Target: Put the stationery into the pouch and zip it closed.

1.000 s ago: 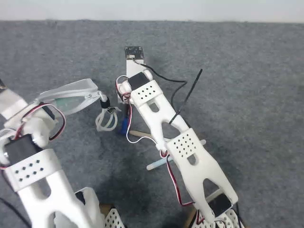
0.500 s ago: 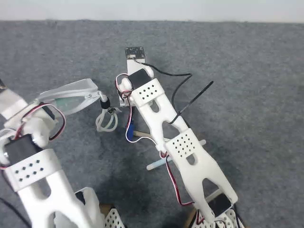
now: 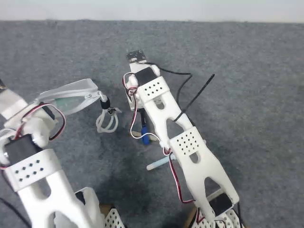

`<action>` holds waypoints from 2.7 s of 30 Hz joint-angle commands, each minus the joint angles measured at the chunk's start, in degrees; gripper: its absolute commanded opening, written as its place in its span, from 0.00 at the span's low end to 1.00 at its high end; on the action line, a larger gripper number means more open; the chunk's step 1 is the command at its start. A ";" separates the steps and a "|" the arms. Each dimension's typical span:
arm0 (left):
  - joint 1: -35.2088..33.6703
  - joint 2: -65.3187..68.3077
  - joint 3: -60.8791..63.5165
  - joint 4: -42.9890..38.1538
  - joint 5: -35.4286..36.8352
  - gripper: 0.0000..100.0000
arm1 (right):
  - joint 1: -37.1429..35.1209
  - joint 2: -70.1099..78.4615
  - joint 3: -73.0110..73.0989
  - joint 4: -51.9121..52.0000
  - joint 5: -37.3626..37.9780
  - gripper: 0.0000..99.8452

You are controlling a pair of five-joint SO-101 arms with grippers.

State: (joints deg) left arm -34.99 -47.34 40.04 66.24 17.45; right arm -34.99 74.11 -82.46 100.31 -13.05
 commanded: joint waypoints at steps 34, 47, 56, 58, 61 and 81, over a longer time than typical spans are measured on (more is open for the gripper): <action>-0.26 -0.26 -3.56 -0.26 0.70 0.01 | -2.68 -32.48 28.22 2.59 1.14 0.01; 4.22 -0.26 -3.74 0.00 0.53 0.01 | -4.53 -49.71 39.30 2.59 1.23 0.01; 9.76 -0.35 -3.74 0.09 0.53 0.01 | -6.37 -67.30 53.10 2.42 1.14 0.01; 10.55 -0.35 -3.74 0.09 0.53 0.01 | -6.90 -70.81 55.47 2.42 1.14 0.01; 12.75 -0.35 -4.18 1.49 0.44 0.01 | -7.96 -75.47 59.16 1.10 0.88 0.01; 16.26 -0.26 -4.18 1.85 0.44 0.01 | -13.14 -101.85 88.18 -22.73 0.79 0.01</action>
State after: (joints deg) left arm -19.25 -47.34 39.96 68.00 17.45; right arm -47.74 -22.33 3.43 83.25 -12.53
